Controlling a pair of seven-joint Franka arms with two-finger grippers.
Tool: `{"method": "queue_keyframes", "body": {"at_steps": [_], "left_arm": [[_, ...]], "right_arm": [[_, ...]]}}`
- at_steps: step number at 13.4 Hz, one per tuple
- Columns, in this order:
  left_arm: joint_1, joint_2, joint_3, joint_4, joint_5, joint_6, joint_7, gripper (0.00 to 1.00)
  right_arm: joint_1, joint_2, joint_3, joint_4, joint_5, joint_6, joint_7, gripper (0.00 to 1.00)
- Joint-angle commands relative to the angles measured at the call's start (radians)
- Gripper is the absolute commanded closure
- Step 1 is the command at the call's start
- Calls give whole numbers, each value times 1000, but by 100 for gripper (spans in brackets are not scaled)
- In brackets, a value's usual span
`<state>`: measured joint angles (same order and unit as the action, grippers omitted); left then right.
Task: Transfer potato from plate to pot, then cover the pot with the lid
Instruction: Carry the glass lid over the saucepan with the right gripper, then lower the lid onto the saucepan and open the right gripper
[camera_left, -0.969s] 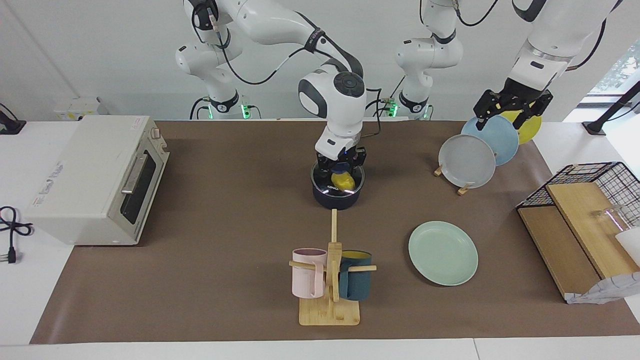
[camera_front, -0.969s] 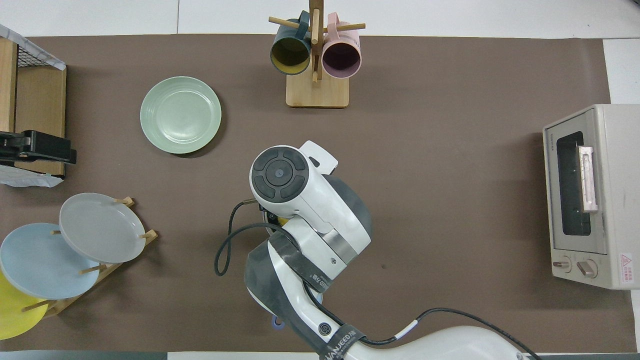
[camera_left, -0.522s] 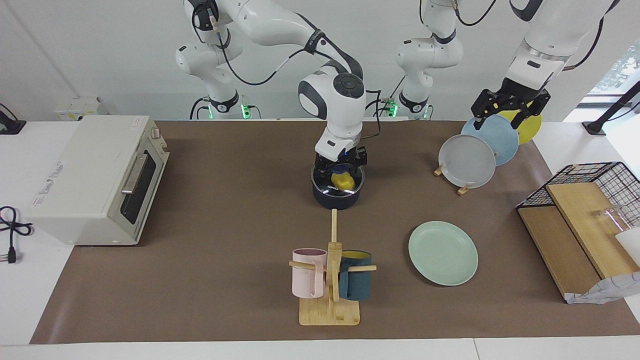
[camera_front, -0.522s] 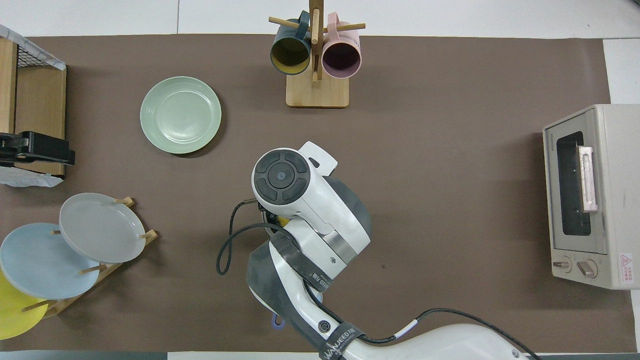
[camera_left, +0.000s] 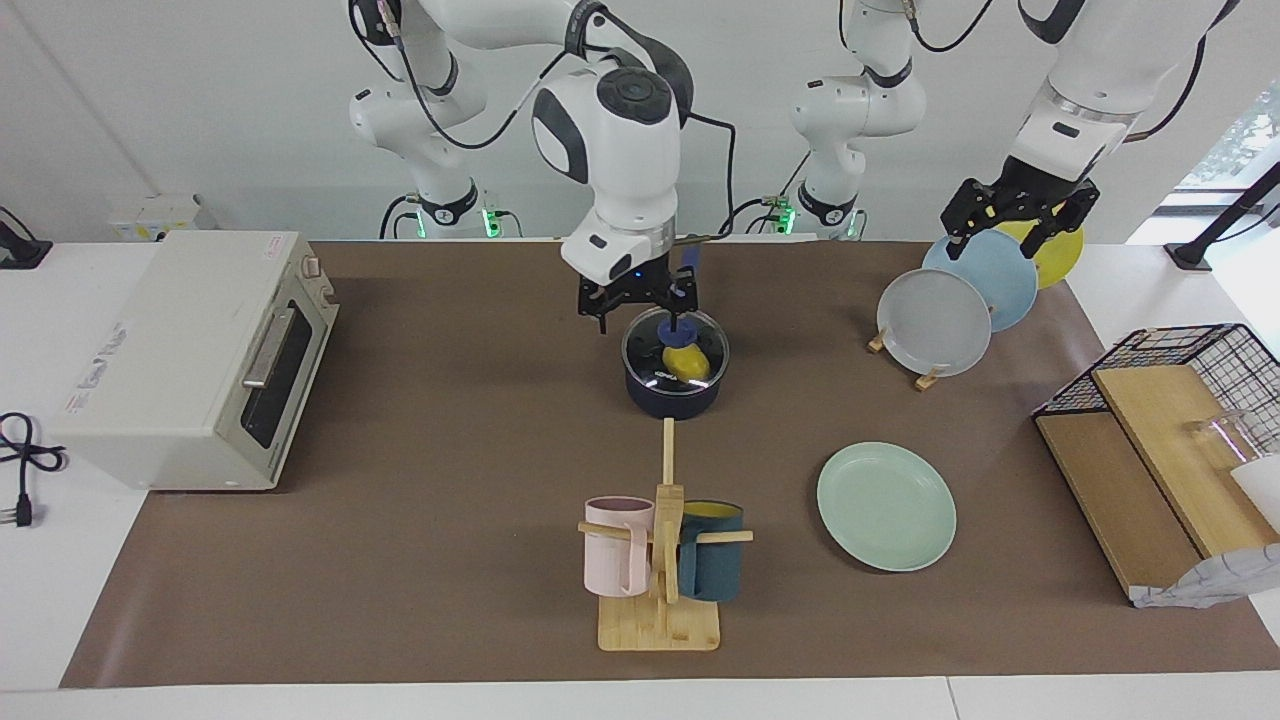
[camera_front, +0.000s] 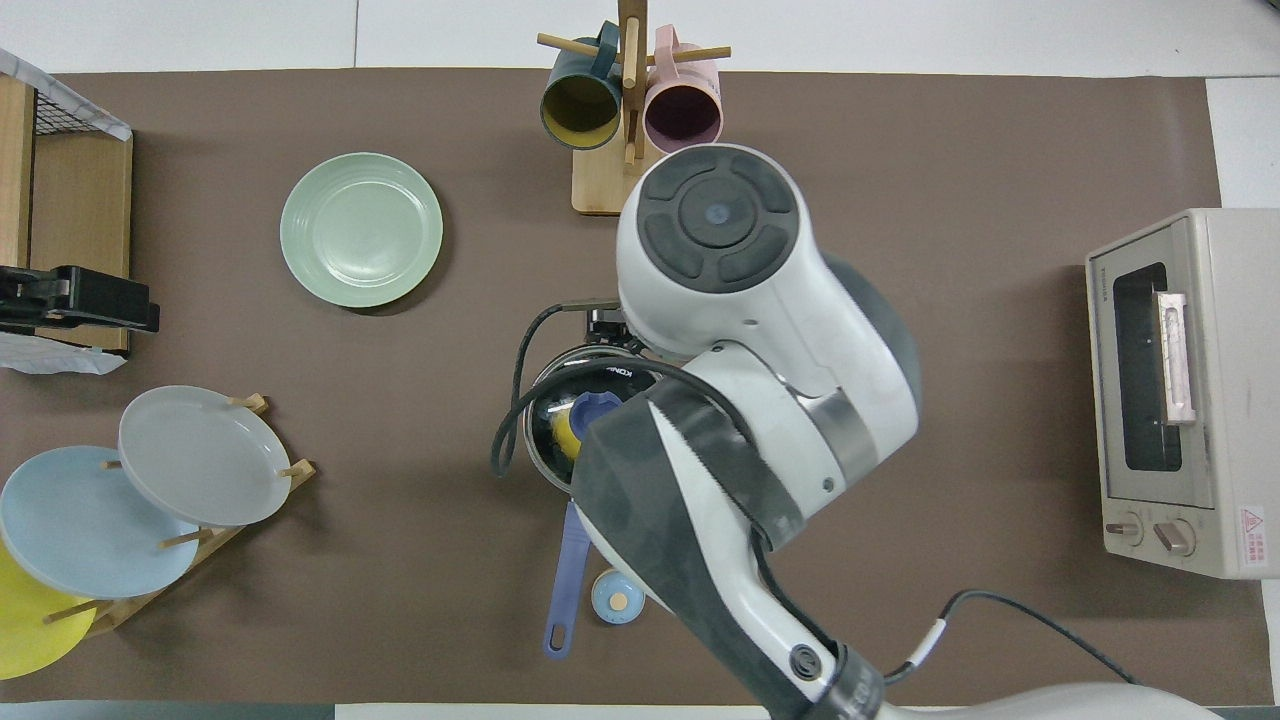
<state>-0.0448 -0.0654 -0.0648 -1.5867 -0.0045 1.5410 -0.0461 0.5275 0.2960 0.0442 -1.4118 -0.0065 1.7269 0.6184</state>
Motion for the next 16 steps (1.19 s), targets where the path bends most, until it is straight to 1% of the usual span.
{"method": "queue_keyframes", "body": {"at_steps": [1, 2, 5, 6, 7, 8, 11, 12, 14, 16], "left_arm": [[14, -27, -13, -24, 9, -5, 0, 0], [14, -27, -13, -24, 8, -7, -1, 0], [19, -28, -13, -29, 8, -4, -1, 0], [19, -28, -13, -30, 8, -4, -3, 0], [17, -28, -13, -29, 8, -2, -5, 0], [16, -28, -12, -29, 8, 2, -5, 0], [8, -27, -13, -26, 9, 4, -5, 0], [8, -27, -13, -26, 9, 4, -5, 0], [6, -27, -13, -26, 8, 4, -5, 0], [6, -27, -15, -24, 8, 4, -5, 0]], "right_arm": [[-65, -47, 13, 40, -18, -78, -38, 0], [-98, -66, 13, 40, -21, -107, -86, 0], [-248, -144, 13, 31, -23, -240, -282, 0], [-286, -173, 13, 8, -23, -269, -336, 0], [-328, -211, 13, -37, -23, -277, -389, 0], [-348, -250, 13, -92, -23, -276, -440, 0], [-354, -296, 11, -183, -27, -267, -463, 0], [-375, -302, 11, -200, -32, -271, -479, 0], [-440, -298, 11, -190, -32, -265, -528, 0], [-455, -291, 13, -185, -26, -239, -529, 0]]}}
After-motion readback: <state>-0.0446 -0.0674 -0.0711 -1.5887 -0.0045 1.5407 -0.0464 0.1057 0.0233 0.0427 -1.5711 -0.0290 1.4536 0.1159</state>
